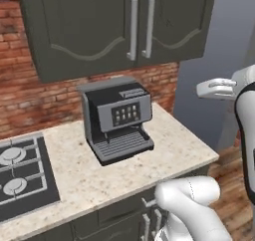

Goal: Close all open cabinet doors.

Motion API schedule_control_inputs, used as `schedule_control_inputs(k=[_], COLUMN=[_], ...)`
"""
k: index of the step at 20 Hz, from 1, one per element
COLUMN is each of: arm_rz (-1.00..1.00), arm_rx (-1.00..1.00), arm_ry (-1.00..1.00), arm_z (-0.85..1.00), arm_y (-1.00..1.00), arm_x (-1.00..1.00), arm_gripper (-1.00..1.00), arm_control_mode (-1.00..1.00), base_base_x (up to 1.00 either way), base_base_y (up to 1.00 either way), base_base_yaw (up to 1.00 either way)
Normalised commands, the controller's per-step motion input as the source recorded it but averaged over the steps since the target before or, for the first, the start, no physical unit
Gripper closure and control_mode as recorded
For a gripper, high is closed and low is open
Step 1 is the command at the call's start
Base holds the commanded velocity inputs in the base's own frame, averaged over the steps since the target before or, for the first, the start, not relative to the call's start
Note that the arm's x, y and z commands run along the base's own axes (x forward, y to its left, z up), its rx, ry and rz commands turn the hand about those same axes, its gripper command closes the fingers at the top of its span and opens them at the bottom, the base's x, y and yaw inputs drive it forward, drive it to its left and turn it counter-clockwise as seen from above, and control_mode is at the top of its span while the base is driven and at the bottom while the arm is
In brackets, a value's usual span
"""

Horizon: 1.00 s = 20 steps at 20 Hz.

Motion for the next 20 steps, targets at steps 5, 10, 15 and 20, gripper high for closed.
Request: schedule_control_inputs(k=[5,10,15,20], arm_rz=[0.00,0.00,0.00,0.00], arm_rx=[0.00,0.00,0.00,0.00], arm_ry=[0.00,0.00,0.00,0.00], arm_z=[0.00,0.00,0.00,0.00], arm_y=[0.00,0.00,0.00,0.00], arm_x=[0.00,0.00,0.00,0.00], arm_gripper=[-1.00,-1.00,-1.00,-1.00], arm_control_mode=[1.00,1.00,1.00,1.00], base_base_x=[-0.24,-0.19,-0.02,0.03], base_base_y=[0.00,-0.09,-0.18,-0.14], base_base_yaw=[-0.73,-0.62,-0.63,-0.75])
